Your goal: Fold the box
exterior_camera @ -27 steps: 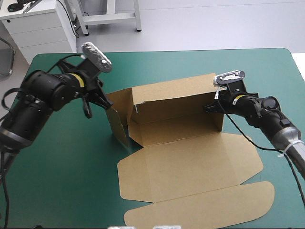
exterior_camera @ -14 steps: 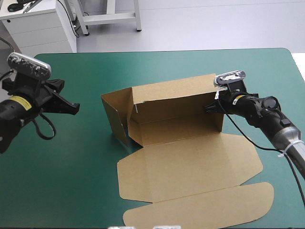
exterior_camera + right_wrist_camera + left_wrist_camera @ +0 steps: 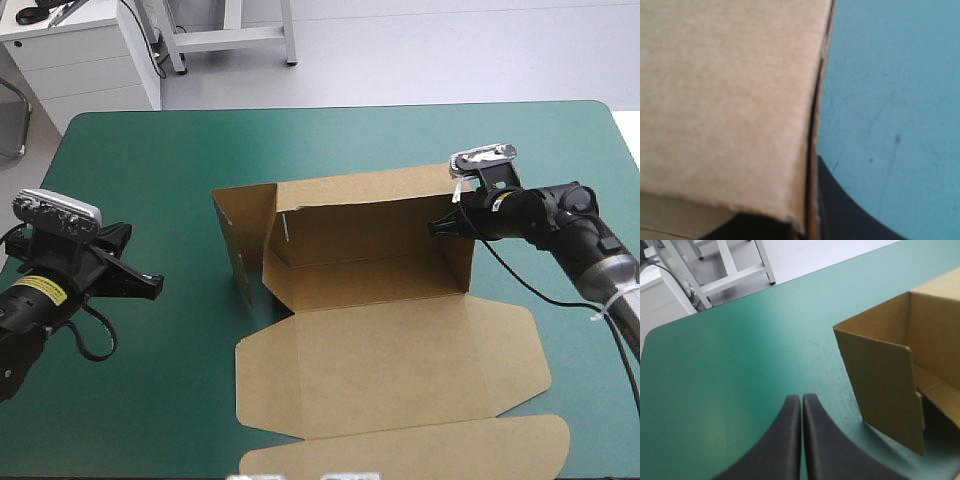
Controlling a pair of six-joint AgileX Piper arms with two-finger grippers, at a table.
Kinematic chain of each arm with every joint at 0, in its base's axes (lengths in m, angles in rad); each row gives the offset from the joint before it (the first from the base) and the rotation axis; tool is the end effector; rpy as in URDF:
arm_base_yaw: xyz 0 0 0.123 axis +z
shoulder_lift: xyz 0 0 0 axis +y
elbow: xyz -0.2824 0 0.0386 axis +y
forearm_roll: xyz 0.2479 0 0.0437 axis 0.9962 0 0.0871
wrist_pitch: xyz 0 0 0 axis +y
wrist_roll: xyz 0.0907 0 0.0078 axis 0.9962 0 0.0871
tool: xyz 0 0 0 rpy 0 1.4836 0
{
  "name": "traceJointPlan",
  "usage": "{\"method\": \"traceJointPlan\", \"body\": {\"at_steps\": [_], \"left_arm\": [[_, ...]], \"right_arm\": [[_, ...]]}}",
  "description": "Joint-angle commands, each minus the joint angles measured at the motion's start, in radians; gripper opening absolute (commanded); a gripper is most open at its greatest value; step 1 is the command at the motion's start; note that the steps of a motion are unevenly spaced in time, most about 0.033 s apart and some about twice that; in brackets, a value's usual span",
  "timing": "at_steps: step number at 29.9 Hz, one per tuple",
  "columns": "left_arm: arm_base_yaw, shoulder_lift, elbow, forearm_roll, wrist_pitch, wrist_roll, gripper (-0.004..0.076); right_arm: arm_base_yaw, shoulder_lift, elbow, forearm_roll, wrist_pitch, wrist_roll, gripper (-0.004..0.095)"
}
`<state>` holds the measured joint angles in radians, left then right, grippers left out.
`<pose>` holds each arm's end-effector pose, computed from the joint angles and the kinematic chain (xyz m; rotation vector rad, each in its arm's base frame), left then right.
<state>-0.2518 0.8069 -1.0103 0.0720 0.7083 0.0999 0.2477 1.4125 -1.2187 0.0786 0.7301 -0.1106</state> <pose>0.1459 -0.0331 0.4096 0.3713 1.9518 -0.0164 0.2957 0.0797 0.3356 -0.3838 2.3794 0.1536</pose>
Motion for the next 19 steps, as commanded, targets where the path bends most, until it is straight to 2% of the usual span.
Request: {"method": "traceJointPlan", "body": {"at_steps": [1, 5, 8, 14, 19], "left_arm": [[0.0, -0.006, -0.024, 0.008, -0.055, -0.009, -0.0008], [0.0, -0.006, -0.024, 0.038, -0.057, -0.009, -0.0008], [0.0, -0.006, -0.024, 0.038, -0.055, -0.009, -0.0008], [0.0, -0.006, -0.024, 0.038, -0.055, -0.009, -0.0008], [0.0, -0.006, -0.024, 0.038, -0.057, -0.009, -0.0008]], "right_arm": [[-0.004, -0.029, -0.123, 0.002, 0.139, -0.014, -0.0001], [-0.004, 0.01, -0.231, -0.002, 0.32, -0.014, -0.0001], [-0.004, 0.051, -0.274, -0.002, 0.409, -0.017, -0.0001], [-0.004, 0.192, -0.33, -0.002, 0.452, -0.017, -0.0001], [-0.004, 0.315, -0.401, 0.007, 0.42, -0.013, -0.0001]]}}
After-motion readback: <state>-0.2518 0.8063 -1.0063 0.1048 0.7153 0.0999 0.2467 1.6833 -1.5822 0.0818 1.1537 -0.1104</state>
